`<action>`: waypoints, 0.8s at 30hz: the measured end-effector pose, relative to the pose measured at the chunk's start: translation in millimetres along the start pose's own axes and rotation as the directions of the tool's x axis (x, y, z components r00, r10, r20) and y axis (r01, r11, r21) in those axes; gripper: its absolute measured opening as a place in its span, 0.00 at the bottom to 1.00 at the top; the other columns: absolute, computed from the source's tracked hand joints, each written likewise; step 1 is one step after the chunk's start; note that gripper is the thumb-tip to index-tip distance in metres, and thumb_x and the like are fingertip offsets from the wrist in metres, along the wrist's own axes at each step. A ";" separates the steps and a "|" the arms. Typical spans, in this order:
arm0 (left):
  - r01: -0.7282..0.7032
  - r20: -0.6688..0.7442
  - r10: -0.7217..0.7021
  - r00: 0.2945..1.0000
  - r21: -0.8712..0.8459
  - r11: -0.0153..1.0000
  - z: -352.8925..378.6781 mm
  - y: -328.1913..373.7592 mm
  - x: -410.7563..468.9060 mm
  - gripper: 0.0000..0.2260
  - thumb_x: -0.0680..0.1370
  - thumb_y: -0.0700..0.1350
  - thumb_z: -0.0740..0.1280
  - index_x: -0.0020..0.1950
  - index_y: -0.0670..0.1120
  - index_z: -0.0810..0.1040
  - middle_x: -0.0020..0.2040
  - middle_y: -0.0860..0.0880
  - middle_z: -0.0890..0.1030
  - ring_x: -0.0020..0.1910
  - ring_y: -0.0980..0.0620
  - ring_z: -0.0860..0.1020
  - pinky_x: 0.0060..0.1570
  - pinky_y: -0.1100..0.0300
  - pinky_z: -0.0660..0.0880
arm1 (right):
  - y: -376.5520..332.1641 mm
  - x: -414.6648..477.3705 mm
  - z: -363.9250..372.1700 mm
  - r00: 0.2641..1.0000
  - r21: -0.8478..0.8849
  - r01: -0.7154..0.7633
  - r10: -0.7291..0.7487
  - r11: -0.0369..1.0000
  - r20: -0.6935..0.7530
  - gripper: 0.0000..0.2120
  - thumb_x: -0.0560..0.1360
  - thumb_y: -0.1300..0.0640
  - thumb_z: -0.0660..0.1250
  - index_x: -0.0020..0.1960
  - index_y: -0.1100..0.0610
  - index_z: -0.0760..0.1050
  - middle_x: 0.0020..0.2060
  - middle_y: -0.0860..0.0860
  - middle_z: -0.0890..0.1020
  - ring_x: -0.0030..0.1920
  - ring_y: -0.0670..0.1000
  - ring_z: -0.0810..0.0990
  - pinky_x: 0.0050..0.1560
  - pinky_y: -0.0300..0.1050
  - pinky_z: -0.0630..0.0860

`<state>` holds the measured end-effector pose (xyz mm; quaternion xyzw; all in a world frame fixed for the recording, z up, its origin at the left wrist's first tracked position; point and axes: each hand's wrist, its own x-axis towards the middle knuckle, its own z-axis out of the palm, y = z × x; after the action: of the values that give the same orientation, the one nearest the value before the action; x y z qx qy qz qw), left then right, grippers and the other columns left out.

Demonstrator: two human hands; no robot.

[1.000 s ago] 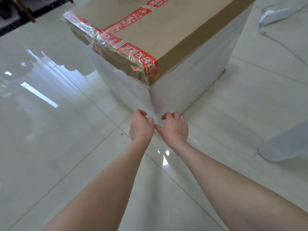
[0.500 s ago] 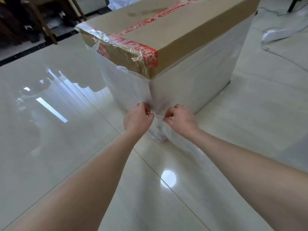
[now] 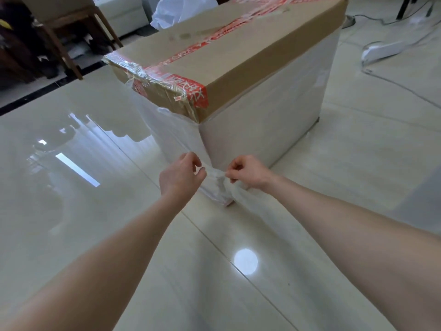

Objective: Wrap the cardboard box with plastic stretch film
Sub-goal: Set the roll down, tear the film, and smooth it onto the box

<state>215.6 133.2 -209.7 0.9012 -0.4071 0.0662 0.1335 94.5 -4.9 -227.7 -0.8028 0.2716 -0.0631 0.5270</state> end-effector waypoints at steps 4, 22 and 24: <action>-0.348 0.030 0.351 0.936 0.229 0.909 0.6 2.4 -8.3 0.10 0.77 0.48 0.63 0.57 0.52 0.73 0.54 0.52 0.75 0.50 0.51 0.77 0.33 0.59 0.69 | -7.1 -0.6 -5.5 1.000 -0.023 0.001 -0.001 1.000 -0.002 0.06 0.72 0.61 0.69 0.37 0.56 0.75 0.30 0.48 0.73 0.31 0.44 0.69 0.30 0.37 0.65; -0.535 0.249 0.474 0.845 0.405 0.741 -31.5 62.0 14.6 0.03 0.79 0.42 0.62 0.50 0.47 0.74 0.47 0.49 0.76 0.45 0.46 0.78 0.34 0.56 0.66 | -11.6 -2.4 -8.6 0.999 -0.258 0.045 -0.046 0.965 0.000 0.05 0.73 0.57 0.69 0.49 0.55 0.81 0.51 0.55 0.83 0.55 0.53 0.80 0.57 0.45 0.74; -0.548 0.280 0.471 0.836 0.422 0.722 -34.4 65.6 19.4 0.04 0.78 0.40 0.62 0.51 0.47 0.73 0.48 0.48 0.75 0.47 0.45 0.78 0.35 0.55 0.68 | -10.1 -0.5 -12.4 0.999 -0.227 -0.001 -0.009 0.974 -0.042 0.02 0.72 0.59 0.71 0.41 0.52 0.80 0.48 0.55 0.84 0.52 0.53 0.81 0.56 0.48 0.76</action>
<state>178.8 87.9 -160.1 0.7598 -0.6184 0.1313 -0.1520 92.9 -11.7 -213.3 -0.8567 0.2865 -0.0499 0.4260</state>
